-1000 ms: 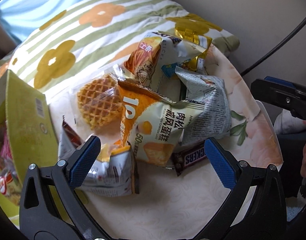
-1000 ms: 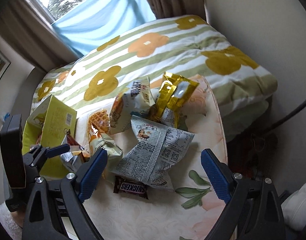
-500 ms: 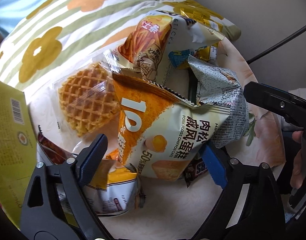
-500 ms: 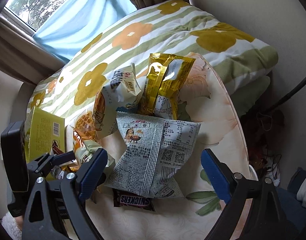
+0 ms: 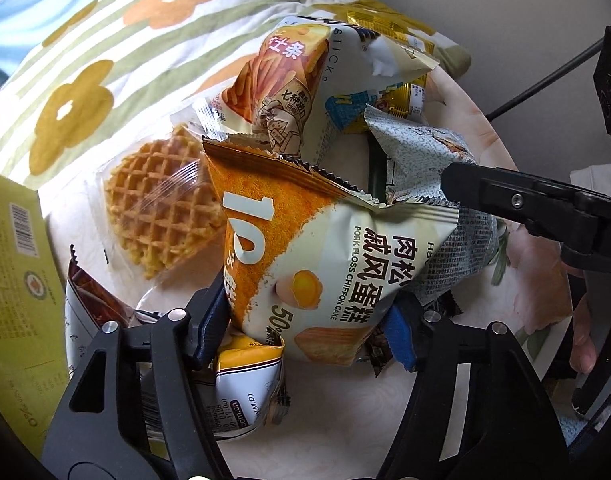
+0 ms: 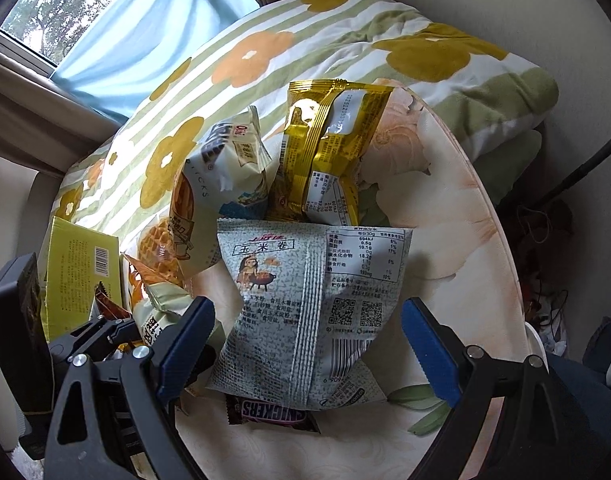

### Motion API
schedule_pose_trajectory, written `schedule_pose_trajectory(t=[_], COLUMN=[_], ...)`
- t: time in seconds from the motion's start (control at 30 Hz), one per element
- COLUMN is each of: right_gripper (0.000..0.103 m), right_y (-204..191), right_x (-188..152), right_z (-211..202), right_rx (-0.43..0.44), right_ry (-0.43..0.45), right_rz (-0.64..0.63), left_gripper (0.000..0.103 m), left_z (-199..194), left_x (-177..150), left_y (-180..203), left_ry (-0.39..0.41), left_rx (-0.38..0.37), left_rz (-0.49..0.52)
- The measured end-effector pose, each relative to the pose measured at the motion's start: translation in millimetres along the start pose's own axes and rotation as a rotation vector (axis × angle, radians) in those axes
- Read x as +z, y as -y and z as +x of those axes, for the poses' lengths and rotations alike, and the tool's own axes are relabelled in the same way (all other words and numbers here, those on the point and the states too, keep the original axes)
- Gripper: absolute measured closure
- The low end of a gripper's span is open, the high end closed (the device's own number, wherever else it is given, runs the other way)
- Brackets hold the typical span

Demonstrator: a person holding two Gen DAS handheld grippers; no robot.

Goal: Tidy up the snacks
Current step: 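Grasp the orange pork floss cake pack with the left tool while the right tool grasps the grey printed bag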

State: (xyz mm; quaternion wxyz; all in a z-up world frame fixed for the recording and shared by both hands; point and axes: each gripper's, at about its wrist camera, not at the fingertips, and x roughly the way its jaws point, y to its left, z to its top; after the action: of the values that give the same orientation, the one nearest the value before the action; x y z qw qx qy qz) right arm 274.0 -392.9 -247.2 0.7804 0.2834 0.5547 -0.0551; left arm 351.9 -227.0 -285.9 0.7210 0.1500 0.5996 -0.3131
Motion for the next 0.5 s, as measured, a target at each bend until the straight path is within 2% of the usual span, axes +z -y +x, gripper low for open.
schedule_pose_trajectory(t=[0.17, 0.5], right_gripper=[0.01, 0.01], right_y=[0, 10], right_x=[-1, -1], right_z=[3, 8], right_rx=[0.011, 0.029], right_ry=[-0.004, -0.021], right_rz=[0.025, 0.112], left_gripper=[0.041, 0.041], left_z=[-8, -43], left_x=[-5, -7], left_y=[-5, -16], left_ry=[0.017, 0.104], left_rx=[-0.025, -0.084], left_rz=[-0.026, -0.081])
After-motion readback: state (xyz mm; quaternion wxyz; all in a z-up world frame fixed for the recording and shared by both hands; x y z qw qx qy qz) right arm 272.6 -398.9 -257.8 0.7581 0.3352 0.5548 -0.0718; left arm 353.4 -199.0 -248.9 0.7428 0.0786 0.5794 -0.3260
